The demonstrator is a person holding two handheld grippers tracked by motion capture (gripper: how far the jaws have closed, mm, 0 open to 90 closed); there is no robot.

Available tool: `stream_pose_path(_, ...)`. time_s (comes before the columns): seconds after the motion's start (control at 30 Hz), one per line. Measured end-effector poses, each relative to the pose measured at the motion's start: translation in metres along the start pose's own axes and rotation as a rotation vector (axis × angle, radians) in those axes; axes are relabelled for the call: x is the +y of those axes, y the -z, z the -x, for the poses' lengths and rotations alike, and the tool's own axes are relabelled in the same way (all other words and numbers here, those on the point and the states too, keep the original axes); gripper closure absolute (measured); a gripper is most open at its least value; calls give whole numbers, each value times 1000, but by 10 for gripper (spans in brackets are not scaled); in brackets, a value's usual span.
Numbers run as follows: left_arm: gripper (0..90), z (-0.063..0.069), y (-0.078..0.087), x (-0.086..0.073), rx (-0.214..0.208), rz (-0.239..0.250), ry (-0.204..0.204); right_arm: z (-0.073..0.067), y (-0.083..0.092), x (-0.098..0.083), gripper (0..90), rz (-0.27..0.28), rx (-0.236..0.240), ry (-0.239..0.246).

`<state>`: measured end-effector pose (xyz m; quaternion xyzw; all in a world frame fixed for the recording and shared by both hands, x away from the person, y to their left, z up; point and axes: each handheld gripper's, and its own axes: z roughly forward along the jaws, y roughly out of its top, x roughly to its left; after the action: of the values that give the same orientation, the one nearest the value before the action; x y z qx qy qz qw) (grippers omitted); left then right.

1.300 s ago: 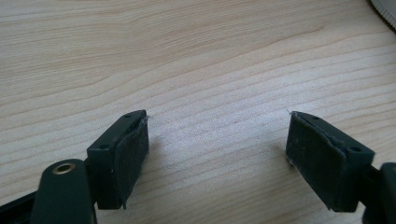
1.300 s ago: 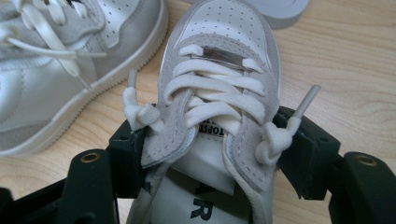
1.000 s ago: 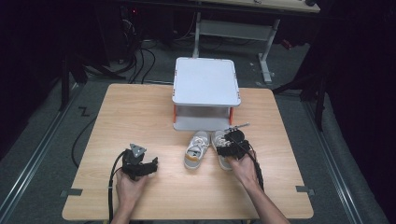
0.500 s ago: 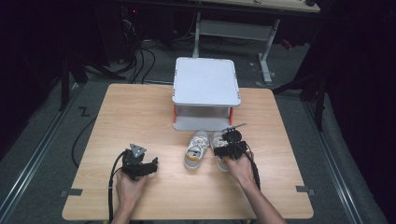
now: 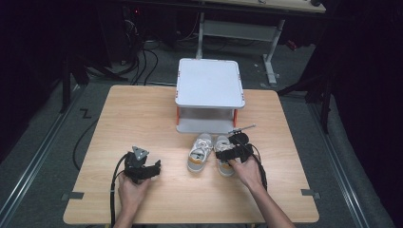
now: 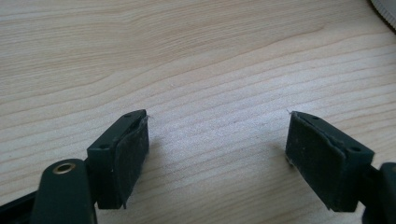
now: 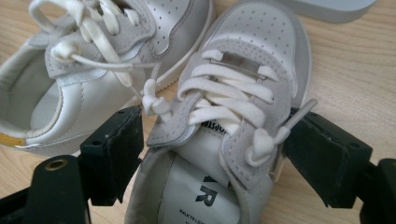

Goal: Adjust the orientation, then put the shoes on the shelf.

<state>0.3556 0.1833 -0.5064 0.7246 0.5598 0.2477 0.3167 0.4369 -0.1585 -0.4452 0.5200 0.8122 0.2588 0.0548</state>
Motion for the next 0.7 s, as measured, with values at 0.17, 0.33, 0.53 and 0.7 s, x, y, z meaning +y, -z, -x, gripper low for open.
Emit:
stream_pose_path(0.17,212,1,0,0,-1,0,3,9,9,-8,197,80,26,8)
stream_pose_path(0.33,226,2,0,0,-10,0,1,20,20,-19,228,167,65,16)
stream_pose_path(0.53,203,2,0,0,-18,-3,-6,33,28,-36,263,228,68,28)
stream_pose_path(0.7,256,0,2,2,-22,-26,-15,51,27,-50,266,267,45,7)
